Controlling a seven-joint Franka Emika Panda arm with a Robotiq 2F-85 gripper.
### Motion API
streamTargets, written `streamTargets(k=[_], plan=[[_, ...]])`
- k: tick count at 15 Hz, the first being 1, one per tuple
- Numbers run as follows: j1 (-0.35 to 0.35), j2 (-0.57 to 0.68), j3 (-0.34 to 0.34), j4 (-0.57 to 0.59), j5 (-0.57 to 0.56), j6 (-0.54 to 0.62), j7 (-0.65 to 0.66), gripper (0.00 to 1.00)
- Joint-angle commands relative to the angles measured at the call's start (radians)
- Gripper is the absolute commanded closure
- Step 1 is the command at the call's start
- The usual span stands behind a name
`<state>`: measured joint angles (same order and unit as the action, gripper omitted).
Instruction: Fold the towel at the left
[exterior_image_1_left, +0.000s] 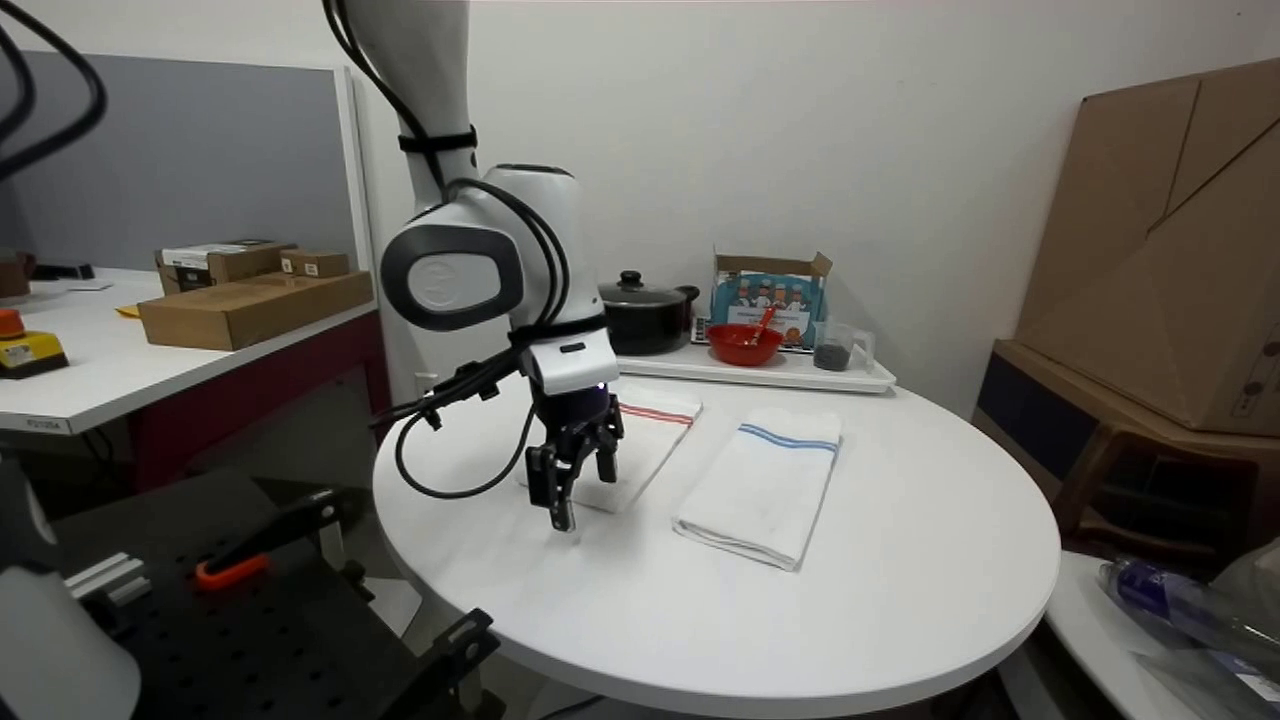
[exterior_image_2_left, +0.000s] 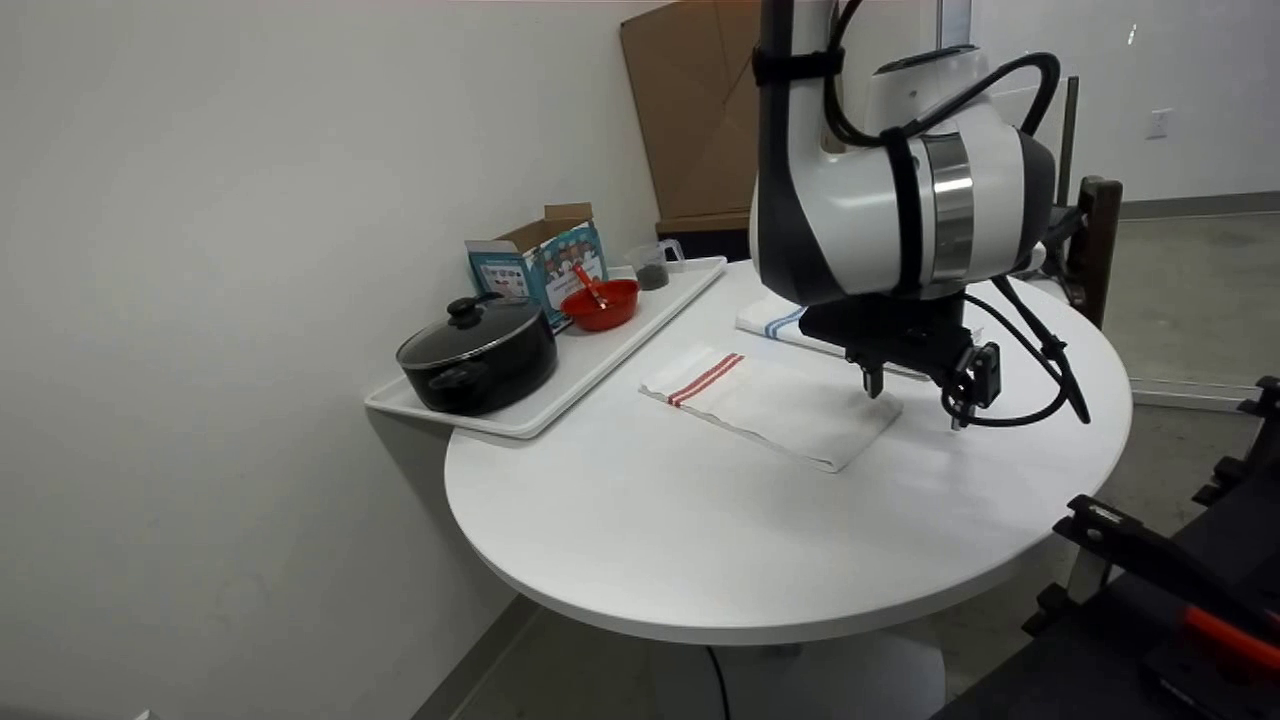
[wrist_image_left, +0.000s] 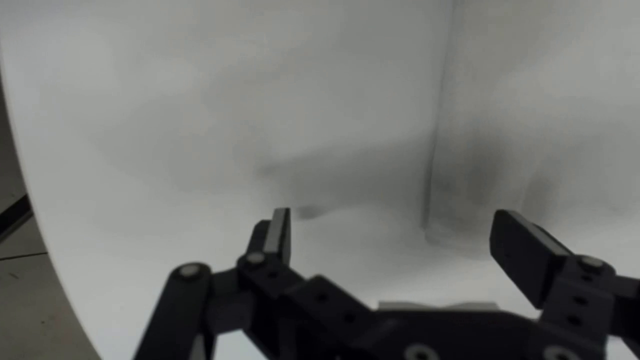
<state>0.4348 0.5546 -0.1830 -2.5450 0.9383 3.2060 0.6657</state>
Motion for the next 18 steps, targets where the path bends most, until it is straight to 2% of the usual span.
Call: streamTargets(k=[1,4,5,6,8,14,15,18], plan=[[0.02,-0.006,0.018,0.014,-0.021,0.007,-0.016,0.0],[0.025,0.004,0.028,0.034,-0.031,0.0,-0.014,0.01],[0.025,0.008,0.031,0.04,-0.033,0.001,-0.014,0.1],[0.023,0.012,0.034,0.047,-0.036,0.002,-0.015,0.13],[0.018,0.019,0.038,0.059,-0.041,0.006,-0.017,0.38],[0.01,0.036,0.05,0.073,-0.053,0.012,-0.021,0.83],[0.008,0.041,0.052,0.074,-0.055,0.01,-0.021,0.89],[-0.003,0.057,0.06,0.073,-0.058,0.004,-0.026,0.95]])
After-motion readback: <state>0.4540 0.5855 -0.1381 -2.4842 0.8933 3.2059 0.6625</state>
